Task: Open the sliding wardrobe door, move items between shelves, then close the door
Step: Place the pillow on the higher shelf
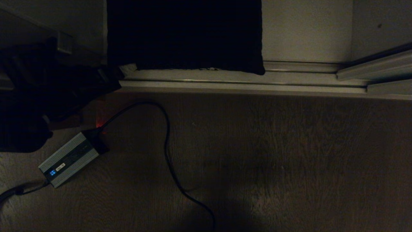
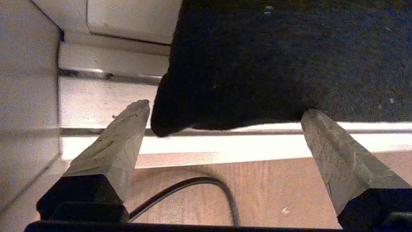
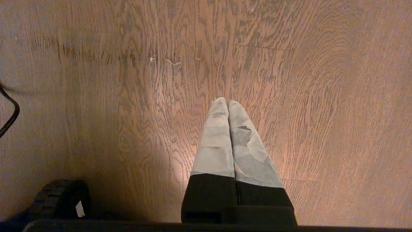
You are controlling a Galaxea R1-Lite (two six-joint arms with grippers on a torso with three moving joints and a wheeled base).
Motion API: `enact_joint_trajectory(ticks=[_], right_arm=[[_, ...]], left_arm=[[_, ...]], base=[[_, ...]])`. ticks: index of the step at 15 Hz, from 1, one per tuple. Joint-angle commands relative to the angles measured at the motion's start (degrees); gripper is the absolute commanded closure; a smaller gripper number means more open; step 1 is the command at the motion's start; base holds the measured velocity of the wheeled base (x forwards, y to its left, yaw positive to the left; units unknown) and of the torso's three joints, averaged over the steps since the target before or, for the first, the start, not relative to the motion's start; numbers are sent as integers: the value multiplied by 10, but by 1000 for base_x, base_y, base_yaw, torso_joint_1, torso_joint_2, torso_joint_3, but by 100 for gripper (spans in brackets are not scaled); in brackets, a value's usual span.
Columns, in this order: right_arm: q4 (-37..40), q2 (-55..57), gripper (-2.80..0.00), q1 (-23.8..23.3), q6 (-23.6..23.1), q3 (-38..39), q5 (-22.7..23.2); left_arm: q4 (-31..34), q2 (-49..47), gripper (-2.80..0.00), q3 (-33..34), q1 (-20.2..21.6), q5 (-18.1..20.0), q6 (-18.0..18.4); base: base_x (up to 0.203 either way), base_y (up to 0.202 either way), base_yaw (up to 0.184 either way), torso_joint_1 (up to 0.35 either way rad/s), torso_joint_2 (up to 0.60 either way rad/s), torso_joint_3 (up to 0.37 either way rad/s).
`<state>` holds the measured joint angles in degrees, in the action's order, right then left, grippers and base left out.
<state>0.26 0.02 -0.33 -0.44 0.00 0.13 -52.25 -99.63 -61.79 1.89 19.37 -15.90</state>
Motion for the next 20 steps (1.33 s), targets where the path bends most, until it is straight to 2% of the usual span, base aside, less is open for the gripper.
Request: enact_joint_trajectory(ticks=[1,3,6,9,12,15,20], right_arm=[[0,1,0,0,0,2,0],[0,0,0,0,0,2,0],[0,0,0,0,0,2,0],[0,0,0,0,0,2,0],[0,0,0,0,0,2,0],[0,0,0,0,0,2,0],[0,1,0,0,0,2,0]], left_arm=[[-4,-17,-280,-6,0,1,-14],[-8,-21,-280,-7,-2,1,-26],[-16,-21,-280,-16,-6,-1,-82],[-30,-26,-280,-30,-34,-15,-99],[-48,-27,-280,-43,-46,-29,-132],[-42,-34,-280,-70,-53,-28,-139],[-49,-30,-280,-71,-63,-28,-145]], base=[[0,0,0,0,0,0],[0,0,0,0,0,0],[0,0,0,0,0,0],[0,0,0,0,0,0],[0,0,0,0,0,0],[0,0,0,0,0,0],[0,0,0,0,0,0]])
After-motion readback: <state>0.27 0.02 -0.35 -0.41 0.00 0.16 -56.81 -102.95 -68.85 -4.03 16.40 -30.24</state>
